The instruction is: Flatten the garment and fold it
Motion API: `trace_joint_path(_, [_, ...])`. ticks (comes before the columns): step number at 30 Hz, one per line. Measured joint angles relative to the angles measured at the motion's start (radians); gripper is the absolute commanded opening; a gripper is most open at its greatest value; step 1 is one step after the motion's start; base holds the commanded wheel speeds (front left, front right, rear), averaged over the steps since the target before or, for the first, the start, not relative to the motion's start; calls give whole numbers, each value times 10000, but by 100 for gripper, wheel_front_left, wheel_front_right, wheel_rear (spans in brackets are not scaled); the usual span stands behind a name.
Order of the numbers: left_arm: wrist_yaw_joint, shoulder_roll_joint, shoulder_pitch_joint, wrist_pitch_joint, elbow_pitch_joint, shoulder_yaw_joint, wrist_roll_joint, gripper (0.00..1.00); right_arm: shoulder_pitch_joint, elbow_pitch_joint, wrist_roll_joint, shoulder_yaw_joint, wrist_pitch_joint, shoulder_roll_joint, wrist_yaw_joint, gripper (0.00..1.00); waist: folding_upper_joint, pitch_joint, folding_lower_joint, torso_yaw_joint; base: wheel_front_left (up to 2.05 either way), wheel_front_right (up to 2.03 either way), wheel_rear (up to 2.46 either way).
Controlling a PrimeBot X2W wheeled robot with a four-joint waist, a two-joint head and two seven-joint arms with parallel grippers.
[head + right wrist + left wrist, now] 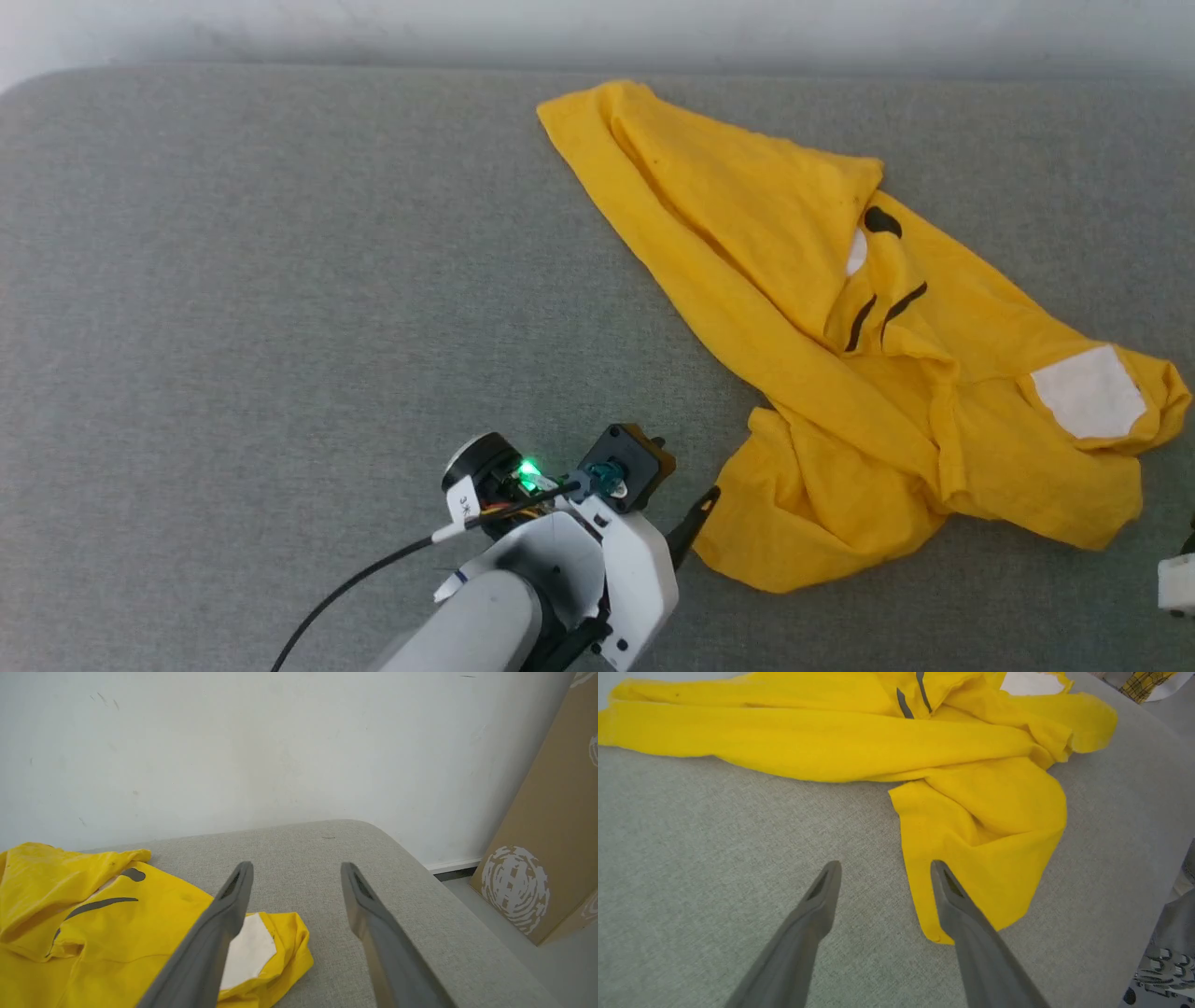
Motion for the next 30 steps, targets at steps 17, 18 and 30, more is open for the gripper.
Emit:
trace_joint_path(17, [75, -299, -375, 1478, 943, -936, -330, 65, -348, 648, 144, 253, -305, 2, 0, 100, 0, 626, -2, -843, 0, 0, 0])
trace_joint_path(18, [128, -280, -428, 1490, 1014, -988, -194, 17, -342, 663, 163, 276, -332, 2, 0, 100, 0, 598, -2, -870, 0, 0, 0])
trace_joint_path(30, [800, -295, -62, 631, 988, 92, -1208, 0, -193, 782, 188, 274, -347, 0, 0, 100, 0, -18, -2, -717, 0, 0, 0])
